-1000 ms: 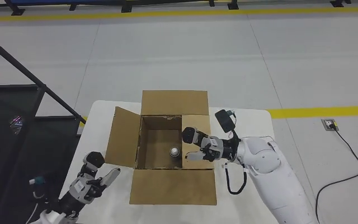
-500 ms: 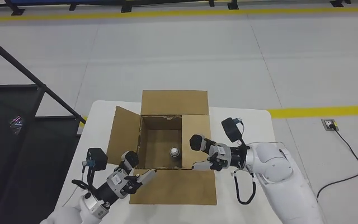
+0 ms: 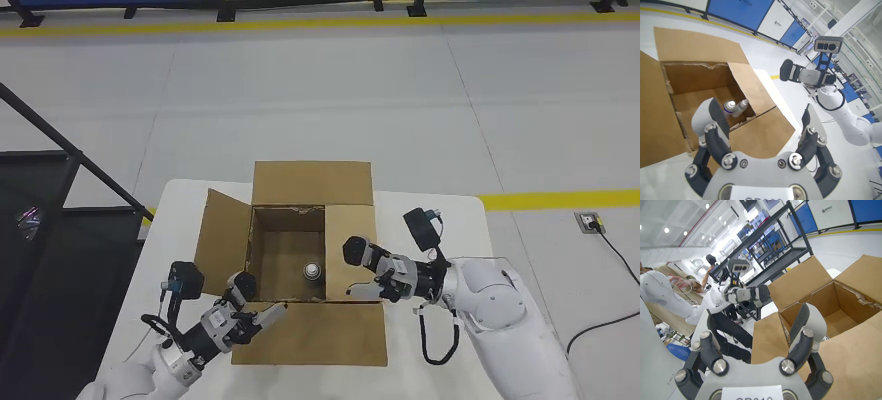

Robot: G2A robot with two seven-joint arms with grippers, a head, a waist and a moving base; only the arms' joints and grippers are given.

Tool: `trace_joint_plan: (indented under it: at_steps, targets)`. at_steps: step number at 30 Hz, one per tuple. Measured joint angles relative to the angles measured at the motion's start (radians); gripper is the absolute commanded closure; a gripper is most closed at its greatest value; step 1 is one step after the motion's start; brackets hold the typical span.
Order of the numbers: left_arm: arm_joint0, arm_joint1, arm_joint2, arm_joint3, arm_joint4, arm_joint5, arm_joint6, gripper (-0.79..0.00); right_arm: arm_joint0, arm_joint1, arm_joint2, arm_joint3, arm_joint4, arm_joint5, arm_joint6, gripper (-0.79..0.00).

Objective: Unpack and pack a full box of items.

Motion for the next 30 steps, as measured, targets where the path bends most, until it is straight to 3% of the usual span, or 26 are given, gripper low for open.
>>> trace_joint_plan:
  at_steps: [7,12,18,30]
  targets:
    - [-0.2,-0.002,0.121,0.16,-0.131,0.066,-0.186,-0.785,-0.15,0.023,0.129,-0.074,-0.006,-0.032,-0.138,-0.785]
    - [-0.339,-0.014,0.237,0.3,-0.143,0.1,-0.227,-0.785,-0.224,0.035,0.188,-0.097,0.01,-0.039,-0.18,-0.785]
    - [-0.472,-0.036,0.36,0.453,-0.223,0.119,-0.254,-0.785,-0.238,0.044,0.205,-0.088,0.009,-0.031,-0.202,-0.785]
    - [-0.611,-0.074,0.508,0.646,-0.301,0.094,-0.227,-0.785,-0.258,0.063,0.23,-0.077,0.052,-0.045,-0.201,-0.785]
